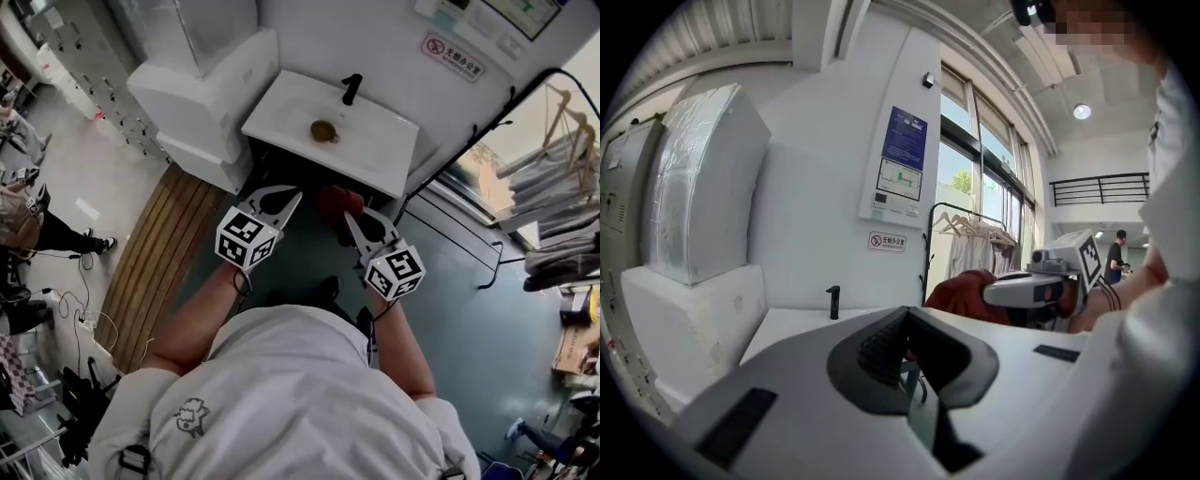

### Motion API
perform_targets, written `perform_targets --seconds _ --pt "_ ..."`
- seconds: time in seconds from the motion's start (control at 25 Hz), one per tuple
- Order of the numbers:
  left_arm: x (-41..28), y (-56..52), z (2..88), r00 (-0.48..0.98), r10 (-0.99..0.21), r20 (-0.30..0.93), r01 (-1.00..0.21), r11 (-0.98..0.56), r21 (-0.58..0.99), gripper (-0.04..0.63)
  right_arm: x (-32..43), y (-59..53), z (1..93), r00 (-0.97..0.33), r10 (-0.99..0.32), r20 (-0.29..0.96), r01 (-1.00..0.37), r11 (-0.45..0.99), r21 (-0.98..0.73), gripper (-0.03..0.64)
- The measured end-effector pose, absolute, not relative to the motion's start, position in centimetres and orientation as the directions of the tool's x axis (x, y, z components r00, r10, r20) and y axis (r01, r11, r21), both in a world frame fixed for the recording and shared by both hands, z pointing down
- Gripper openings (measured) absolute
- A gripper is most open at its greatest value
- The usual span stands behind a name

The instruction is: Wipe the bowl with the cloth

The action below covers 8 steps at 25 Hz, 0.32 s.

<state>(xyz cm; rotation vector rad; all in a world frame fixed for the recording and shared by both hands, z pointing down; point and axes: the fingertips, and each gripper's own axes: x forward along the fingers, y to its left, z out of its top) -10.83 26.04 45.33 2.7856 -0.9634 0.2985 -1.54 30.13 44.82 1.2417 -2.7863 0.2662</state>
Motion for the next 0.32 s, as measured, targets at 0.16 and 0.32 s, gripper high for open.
perform_targets --seconds 0.16,0.32 --pt "-12.4 27.5 45.0 0.782 -0.577 0.236 -0.610 -0.786 0.100 0.014 -3.5 31.2 44.5 -0.664 -0.733 0.151 -0.747 0.658 -0.094 0.048" --pt "-13.3 28.4 44.7 0.792 -0.566 0.228 -0.596 -0.798 0.087 0.014 -4.9 31.8 44.3 -0.663 -0.733 0.154 -0.747 0.660 -0.075 0.048"
